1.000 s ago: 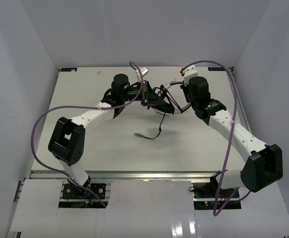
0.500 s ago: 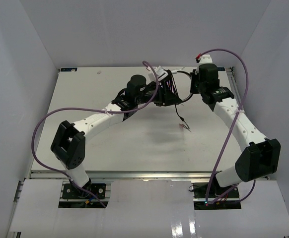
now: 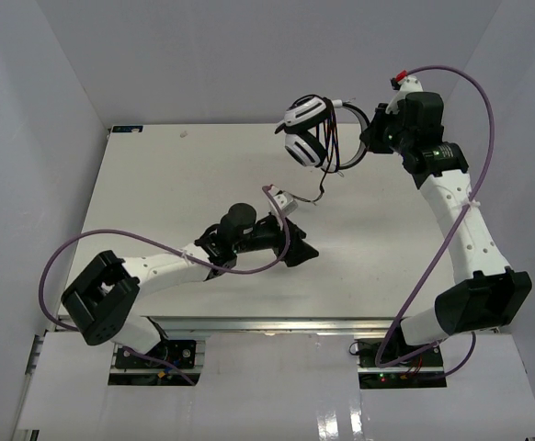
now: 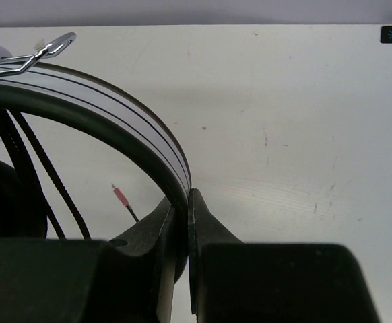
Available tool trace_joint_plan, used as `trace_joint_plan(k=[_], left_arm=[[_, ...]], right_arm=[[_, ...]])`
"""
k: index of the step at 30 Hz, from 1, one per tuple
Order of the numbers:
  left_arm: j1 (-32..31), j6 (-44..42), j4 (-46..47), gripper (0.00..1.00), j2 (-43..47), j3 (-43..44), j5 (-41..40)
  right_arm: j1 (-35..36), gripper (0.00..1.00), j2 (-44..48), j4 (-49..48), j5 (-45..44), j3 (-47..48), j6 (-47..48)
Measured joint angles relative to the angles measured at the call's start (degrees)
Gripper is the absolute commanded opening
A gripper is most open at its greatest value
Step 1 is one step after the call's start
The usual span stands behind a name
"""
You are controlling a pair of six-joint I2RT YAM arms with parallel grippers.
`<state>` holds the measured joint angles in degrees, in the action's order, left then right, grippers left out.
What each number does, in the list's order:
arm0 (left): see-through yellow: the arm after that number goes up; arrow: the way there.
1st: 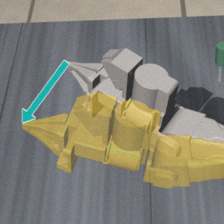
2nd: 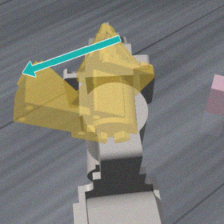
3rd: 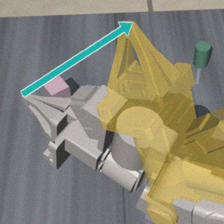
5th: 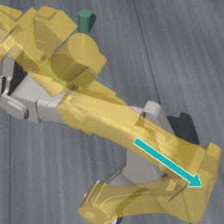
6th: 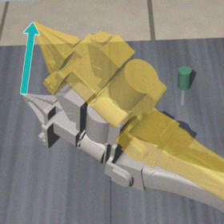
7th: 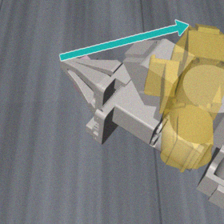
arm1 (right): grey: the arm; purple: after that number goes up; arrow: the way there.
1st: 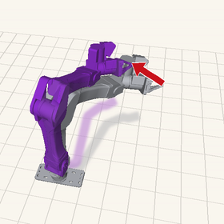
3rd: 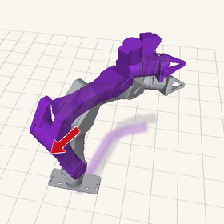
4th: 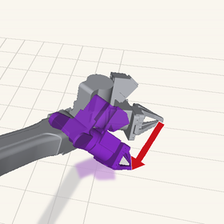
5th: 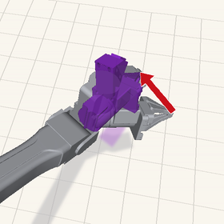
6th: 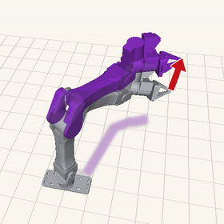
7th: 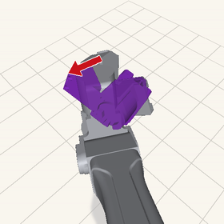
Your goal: Wrap the headphones
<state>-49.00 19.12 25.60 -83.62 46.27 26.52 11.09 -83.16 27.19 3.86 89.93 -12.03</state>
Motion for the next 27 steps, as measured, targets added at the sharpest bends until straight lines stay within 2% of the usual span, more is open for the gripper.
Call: trace_joint_plan(k=[4, 6, 10, 15, 19, 27], left_arm=[[-0.7, -7.6, 6.4, 0.88, -0.1, -7.3, -6.0], [-0.7, -10.5, 11.8, 0.98, -1.6, -9.6, -8.3], [-1.2, -14.2, 21.3, 0.98, -8.9, -9.3, -13.3], [-2.3, -16.1, 27.8, 0.98, -16.8, -6.4, -19.2], [-3.3, -17.0, 30.5, 0.97, -19.5, -3.0, -20.4], [-3.7, -18.7, 32.4, 0.97, -20.0, 0.7, -17.1]], right_arm=[[-0.7, 0.08, 0.8, 0.6, 4.3, 1.7, -0.3], [-1.2, 0.08, 1.7, 1.0, 6.1, 1.8, -0.3], [-2.3, 0.08, 3.1, 1.7, 9.7, 1.8, -0.7], [-2.8, 0.08, 4.1, 1.9, 13.0, 1.8, -1.1], [-2.8, 0.08, 4.6, 1.9, 15.3, 1.8, -1.1], [-2.8, 0.08, 4.8, 2.7, 18.3, 1.7, -1.0]])
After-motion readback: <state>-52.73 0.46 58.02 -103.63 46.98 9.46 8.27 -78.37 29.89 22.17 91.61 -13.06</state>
